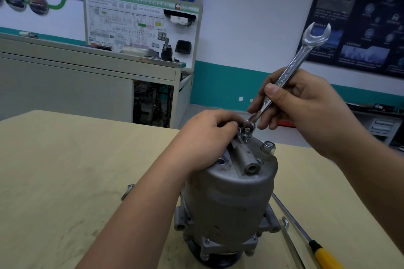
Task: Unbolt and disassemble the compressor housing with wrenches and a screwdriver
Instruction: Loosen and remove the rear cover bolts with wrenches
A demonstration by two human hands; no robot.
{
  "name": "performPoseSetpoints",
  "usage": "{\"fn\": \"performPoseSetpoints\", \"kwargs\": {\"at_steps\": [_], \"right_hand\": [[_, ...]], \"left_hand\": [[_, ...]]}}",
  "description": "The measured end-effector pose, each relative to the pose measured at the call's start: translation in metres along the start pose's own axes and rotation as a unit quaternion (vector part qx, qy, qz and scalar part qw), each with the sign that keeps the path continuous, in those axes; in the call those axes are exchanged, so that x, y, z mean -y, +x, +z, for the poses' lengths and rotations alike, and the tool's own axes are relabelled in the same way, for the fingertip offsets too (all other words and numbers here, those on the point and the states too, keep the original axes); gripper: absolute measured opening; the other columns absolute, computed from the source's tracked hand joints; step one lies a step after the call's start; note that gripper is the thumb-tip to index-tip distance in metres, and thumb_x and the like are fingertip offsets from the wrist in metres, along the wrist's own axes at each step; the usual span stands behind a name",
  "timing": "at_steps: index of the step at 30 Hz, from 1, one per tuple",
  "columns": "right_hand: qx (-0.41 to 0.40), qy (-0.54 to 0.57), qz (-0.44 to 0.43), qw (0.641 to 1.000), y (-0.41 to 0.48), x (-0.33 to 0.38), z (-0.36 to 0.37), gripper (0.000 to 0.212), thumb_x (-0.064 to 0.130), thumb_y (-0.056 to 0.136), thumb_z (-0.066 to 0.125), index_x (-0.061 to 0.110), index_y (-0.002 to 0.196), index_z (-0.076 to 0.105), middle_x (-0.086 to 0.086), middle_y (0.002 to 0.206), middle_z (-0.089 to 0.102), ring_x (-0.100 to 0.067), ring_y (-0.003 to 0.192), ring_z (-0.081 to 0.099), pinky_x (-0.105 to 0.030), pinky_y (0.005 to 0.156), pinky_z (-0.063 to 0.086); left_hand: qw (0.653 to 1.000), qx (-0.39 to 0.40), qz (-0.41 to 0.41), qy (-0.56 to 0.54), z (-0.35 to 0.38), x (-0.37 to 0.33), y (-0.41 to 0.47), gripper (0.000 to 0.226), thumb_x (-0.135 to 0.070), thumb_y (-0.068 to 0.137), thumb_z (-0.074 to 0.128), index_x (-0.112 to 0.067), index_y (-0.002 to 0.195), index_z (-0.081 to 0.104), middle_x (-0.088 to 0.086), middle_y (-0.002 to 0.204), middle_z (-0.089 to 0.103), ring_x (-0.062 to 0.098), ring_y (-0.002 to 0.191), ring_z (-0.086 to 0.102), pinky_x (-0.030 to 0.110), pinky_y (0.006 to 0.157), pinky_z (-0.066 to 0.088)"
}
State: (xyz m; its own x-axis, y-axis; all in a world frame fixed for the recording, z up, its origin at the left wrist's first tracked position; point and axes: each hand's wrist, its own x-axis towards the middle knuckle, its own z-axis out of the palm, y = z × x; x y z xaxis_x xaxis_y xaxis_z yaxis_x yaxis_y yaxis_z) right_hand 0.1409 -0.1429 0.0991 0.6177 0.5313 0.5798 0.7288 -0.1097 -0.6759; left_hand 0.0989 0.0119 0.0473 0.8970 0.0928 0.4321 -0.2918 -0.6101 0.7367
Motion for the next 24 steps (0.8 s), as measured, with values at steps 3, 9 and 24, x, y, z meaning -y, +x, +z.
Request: {"fn": "performPoseSetpoints", "kwargs": {"at_steps": [3,9,24], "right_hand": [[-0.020,0.005,-0.013,1.000,0.000,0.000,0.000,0.014,0.005,0.098,0.041,0.008,0.088,0.050,-0.008,0.073,0.070,-0.018,0.052,0.064,-0.021,0.048,0.050],[-0.033,0.025,-0.007,0.999,0.001,-0.001,-0.001,0.016,0.005,0.098,0.041,0.008,0.085,0.049,-0.007,0.068,0.069,-0.019,0.049,0.063,-0.021,0.045,0.049],[-0.039,0.063,0.022,0.997,0.007,-0.010,0.002,0.014,0.004,0.097,0.043,0.016,0.090,0.043,-0.006,0.067,0.071,-0.014,0.035,0.053,-0.017,0.036,0.037]], "left_hand": [[1.000,0.002,-0.002,0.000,0.000,0.000,-0.001,0.027,-0.027,0.096,0.046,-0.038,0.109,0.067,-0.016,0.101,0.067,0.001,0.089,0.058,0.011,0.077,0.042],[1.000,0.008,0.001,-0.010,0.000,-0.001,0.000,0.027,-0.026,0.096,0.046,-0.038,0.108,0.068,-0.015,0.103,0.068,0.002,0.093,0.059,0.015,0.083,0.043],[1.000,-0.007,0.004,-0.001,0.001,0.001,0.001,0.027,-0.025,0.095,0.048,-0.033,0.111,0.068,-0.014,0.111,0.066,0.002,0.100,0.055,0.005,0.077,0.035]]}}
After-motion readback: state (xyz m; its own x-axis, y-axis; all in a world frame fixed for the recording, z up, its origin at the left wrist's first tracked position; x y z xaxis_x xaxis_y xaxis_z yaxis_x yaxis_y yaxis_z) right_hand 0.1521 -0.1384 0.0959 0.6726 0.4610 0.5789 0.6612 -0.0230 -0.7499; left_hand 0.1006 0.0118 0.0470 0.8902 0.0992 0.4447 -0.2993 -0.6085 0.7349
